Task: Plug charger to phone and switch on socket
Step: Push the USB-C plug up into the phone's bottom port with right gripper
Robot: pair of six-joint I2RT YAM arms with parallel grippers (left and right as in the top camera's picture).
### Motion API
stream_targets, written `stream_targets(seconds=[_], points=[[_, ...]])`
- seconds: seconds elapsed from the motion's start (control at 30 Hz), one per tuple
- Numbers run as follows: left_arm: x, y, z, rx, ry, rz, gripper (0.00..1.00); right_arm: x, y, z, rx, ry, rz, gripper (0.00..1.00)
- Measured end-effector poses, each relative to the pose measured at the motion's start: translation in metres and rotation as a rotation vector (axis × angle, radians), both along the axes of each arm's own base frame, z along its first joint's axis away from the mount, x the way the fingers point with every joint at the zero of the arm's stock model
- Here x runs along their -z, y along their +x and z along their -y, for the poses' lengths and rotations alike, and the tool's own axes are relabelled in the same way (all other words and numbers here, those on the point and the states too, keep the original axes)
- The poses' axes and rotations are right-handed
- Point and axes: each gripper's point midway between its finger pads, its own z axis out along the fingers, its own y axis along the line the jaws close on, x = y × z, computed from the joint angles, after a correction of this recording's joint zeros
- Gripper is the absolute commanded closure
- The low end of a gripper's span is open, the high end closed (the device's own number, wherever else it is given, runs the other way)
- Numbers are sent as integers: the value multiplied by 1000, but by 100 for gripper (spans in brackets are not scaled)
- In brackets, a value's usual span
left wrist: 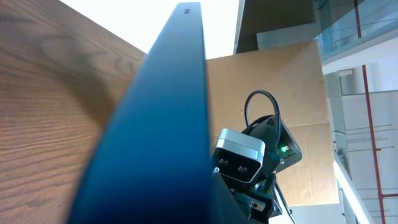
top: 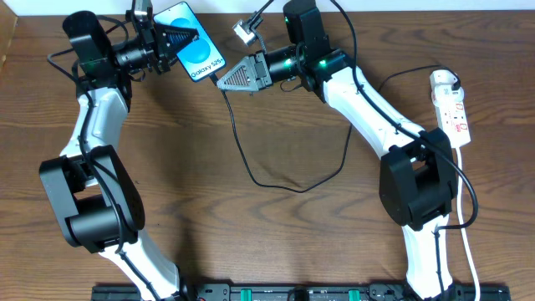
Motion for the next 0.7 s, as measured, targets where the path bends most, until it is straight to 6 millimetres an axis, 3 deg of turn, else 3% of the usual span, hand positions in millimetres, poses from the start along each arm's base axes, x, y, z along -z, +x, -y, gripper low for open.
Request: stream_targets(seconds=[0.7], points=[[1,3,-1,-21,4,0,93,2,4,-1,27,-13,-6,99]])
